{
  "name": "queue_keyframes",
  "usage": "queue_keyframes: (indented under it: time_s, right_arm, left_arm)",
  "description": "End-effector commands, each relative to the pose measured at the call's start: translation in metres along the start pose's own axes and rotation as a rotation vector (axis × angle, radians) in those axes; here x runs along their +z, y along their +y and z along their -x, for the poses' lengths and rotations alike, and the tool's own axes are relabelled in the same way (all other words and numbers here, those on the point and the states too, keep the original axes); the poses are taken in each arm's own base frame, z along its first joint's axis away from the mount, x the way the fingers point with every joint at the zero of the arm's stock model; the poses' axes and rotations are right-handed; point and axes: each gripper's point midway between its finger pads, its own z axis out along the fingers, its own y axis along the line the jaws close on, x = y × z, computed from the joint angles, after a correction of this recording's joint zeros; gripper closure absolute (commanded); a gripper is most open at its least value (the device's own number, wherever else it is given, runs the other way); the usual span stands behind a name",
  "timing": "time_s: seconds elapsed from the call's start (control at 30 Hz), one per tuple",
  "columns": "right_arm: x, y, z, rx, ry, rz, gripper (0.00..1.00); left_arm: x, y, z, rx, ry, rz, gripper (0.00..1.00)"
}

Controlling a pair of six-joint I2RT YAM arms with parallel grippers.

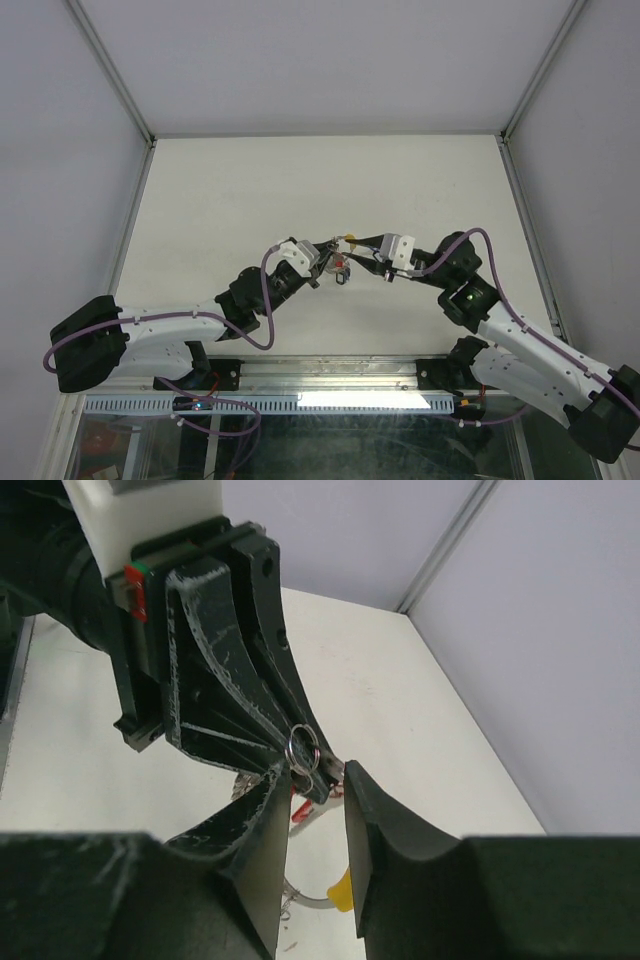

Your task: Put the keys on the keyring

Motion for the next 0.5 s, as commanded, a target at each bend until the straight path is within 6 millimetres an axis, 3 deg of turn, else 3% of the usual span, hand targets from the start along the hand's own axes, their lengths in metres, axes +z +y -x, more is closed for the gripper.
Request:
queue_keyframes:
  time_s: [0.0,0.47]
  right_arm:
    - [0.007,0.0,0.026,-0.08,-0.099,0.029,0.7]
    - [0.018,0.008,0.015,-0.054,-0.078,0.069,0.71]
  left_arm:
    - [0.006,0.001,0.038,-0.072,-0.092,0.017,1.0]
    - [0.004,-0.006,0.042,-0.054,-0.115,-0.026,1.0]
